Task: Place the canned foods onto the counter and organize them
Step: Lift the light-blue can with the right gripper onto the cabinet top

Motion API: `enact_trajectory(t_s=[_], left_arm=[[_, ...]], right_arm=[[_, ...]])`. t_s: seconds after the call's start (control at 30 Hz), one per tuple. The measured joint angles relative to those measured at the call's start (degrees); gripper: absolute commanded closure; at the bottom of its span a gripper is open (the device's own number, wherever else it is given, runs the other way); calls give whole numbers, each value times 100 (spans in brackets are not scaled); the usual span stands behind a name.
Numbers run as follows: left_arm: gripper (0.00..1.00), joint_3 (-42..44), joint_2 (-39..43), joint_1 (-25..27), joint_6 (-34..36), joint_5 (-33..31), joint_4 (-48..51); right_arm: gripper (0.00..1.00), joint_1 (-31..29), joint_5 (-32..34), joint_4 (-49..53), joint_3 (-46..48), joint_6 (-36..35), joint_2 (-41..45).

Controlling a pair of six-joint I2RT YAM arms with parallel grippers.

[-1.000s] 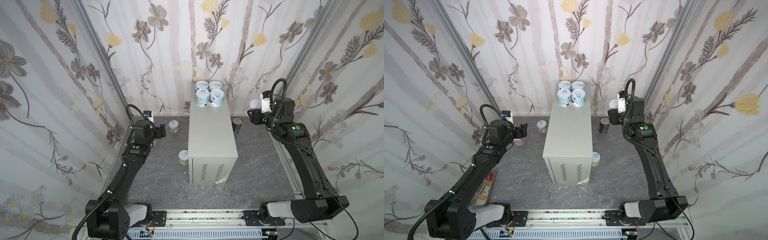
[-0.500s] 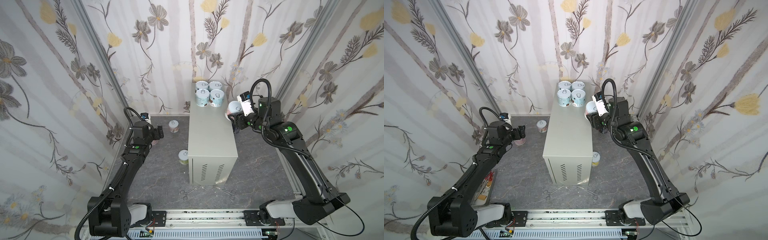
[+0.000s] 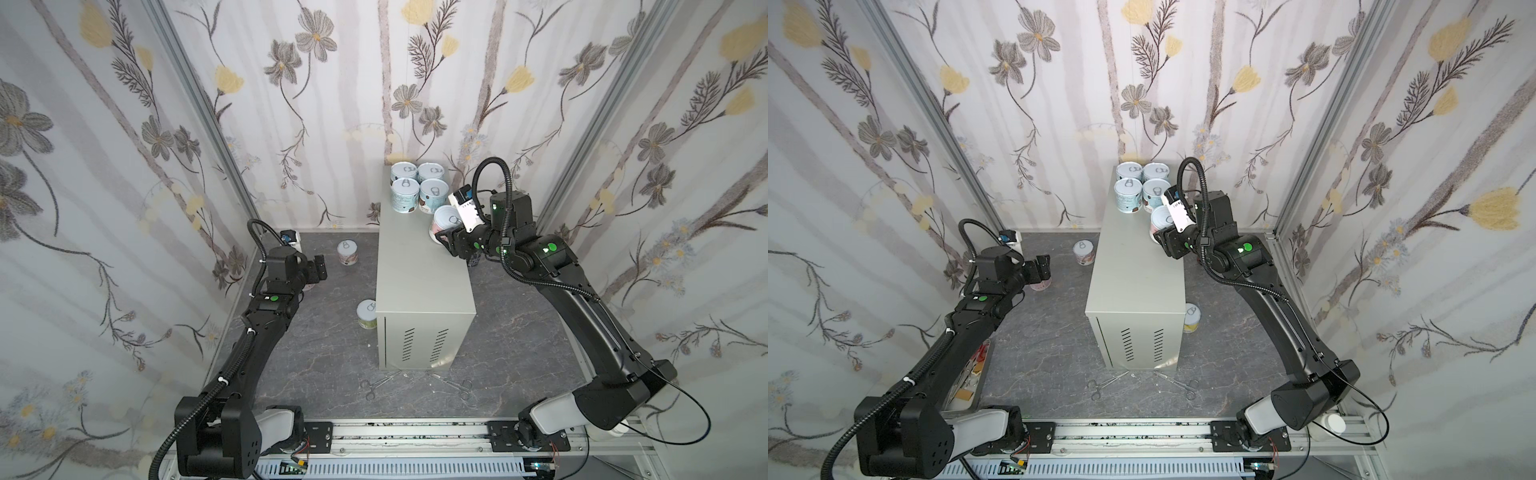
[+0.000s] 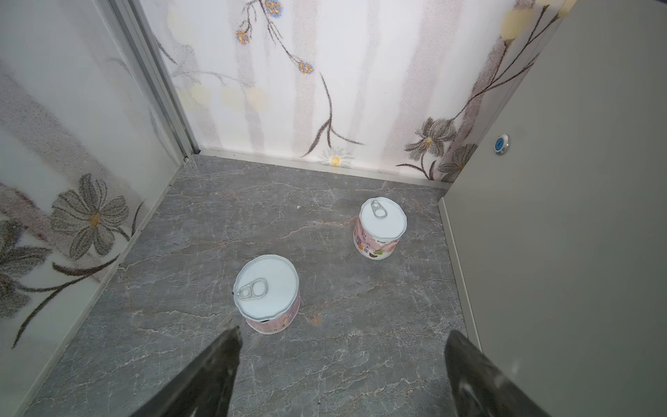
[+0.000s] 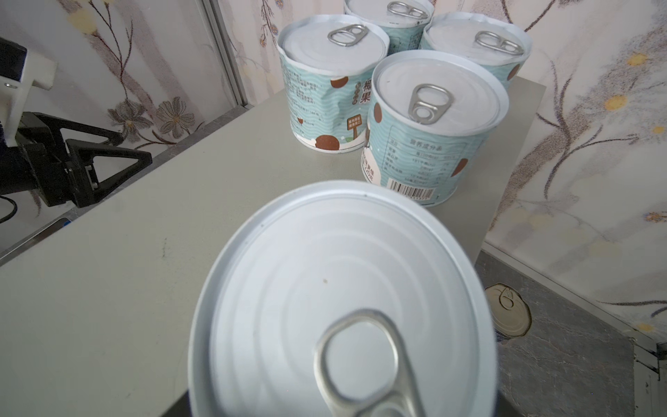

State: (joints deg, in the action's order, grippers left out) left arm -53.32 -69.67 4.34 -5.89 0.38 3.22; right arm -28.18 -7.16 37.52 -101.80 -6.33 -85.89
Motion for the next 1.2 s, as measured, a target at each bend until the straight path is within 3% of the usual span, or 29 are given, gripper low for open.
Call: enact_trajectory(t_s=[0.6, 1.2], left_arm=[[11, 85, 63, -15, -9, -39, -11], [10, 107, 92, -15, -9, -79, -81]], right_arm=[[33, -26, -39, -35, -363, -17, -407], [26, -26, -39, -90, -363, -13, -492]])
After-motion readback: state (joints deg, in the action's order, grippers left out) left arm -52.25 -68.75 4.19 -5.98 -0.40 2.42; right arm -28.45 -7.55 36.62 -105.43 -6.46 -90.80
